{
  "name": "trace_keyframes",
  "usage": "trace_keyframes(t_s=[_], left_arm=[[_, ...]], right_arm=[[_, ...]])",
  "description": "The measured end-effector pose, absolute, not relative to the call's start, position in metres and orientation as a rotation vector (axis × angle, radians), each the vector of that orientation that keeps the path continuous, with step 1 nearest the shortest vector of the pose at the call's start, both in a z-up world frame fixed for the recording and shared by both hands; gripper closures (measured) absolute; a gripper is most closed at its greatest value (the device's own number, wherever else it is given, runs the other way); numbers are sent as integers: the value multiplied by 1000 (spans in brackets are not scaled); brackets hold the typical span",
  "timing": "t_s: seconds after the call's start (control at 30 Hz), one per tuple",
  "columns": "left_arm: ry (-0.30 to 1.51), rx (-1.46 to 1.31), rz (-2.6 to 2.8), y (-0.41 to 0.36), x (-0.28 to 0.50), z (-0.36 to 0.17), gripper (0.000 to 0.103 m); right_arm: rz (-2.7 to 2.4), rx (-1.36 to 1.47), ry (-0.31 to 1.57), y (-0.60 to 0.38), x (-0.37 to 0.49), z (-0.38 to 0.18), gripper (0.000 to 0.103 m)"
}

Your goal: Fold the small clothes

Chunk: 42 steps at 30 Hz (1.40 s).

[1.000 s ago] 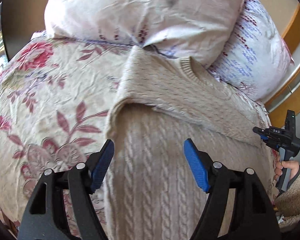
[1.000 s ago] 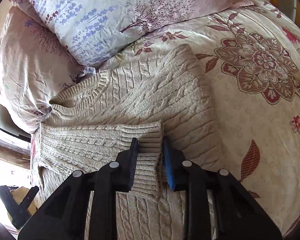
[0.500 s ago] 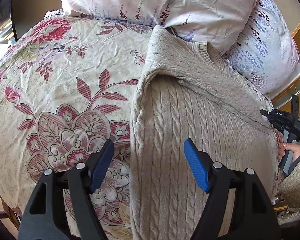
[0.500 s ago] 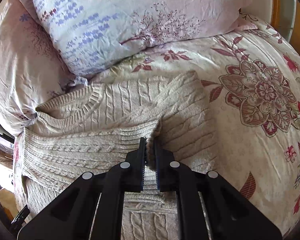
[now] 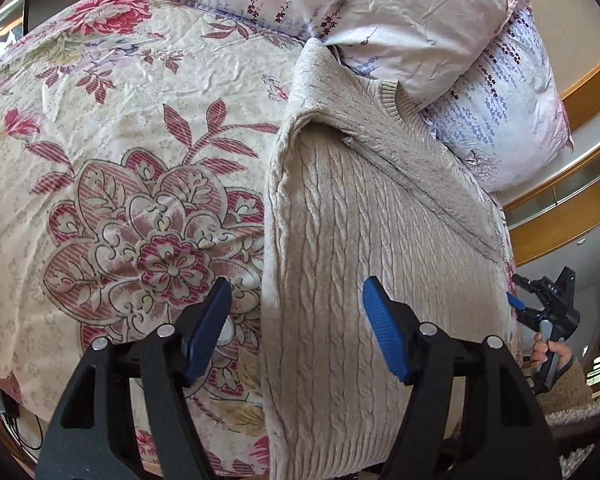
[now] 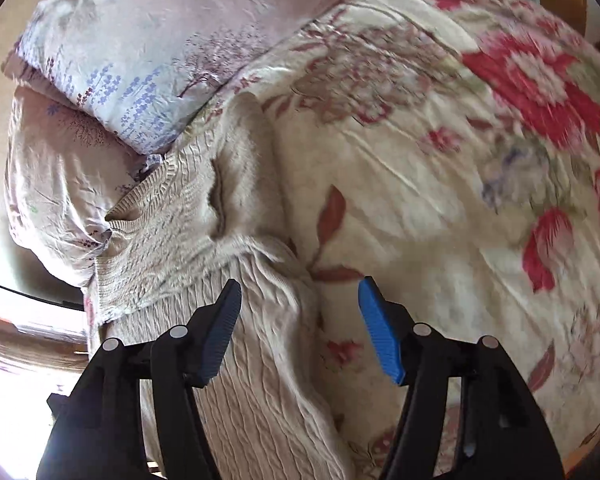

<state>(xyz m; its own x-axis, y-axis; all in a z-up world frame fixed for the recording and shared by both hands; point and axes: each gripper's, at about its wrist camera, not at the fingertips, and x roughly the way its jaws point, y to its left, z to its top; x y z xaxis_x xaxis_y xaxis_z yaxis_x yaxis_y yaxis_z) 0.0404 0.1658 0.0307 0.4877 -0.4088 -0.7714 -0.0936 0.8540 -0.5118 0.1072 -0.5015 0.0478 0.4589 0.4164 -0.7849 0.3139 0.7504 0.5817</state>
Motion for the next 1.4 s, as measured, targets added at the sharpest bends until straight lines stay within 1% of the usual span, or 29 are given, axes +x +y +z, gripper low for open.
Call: trace_keyframes(t_s=[0.17,0.3,0.33,0.37,0.5,0.57,0.7,0.77,0.83,0.97,1.03,1.07,1.3,1.37,1.4], left_arm=[[1079,-682,-309,168,27,23,36],[1096,-786,-389,167,13,16,40],[1103,-808,-410,166,10,14,41],[1110,-825,-428,165,7,12,42],[1156,-852,-508,154,-2,9,43],[1180,-837,-538,149,-6,9,43],[1212,-857,-566,140,-8,8,45],[1240,-849,-581,133,-8,8,47],[1244,-807,-574,128,-8,11,50],[1240,-847,-569,130,-4,10,49],[1235,-854,-589,131,-5,11,43],[1234,-858,-597,130,-5,11,41],[1243,-879,-634,118,2,11,41],[1246,-875,-640,116,2,11,49],[1249,-872,-643,116,1,11,61]], right_arm=[[250,954,1134,-506,68,27,42],[419,1079,1171,-492,43,10,49],[453,1084,1180,-487,38,8,53],[487,1087,1192,-481,34,7,54],[595,1065,1236,-461,21,7,58],[621,1055,1254,-458,17,6,61],[683,1042,1280,-452,14,8,63],[667,938,1322,-449,11,11,74],[608,935,1321,-462,8,10,84],[561,936,1315,-474,1,10,84],[611,941,1335,-464,0,6,84],[633,948,1336,-460,0,4,84],[732,974,1322,-438,2,-2,85],[737,986,1330,-439,-1,-2,85],[740,972,1338,-439,-3,-2,85]])
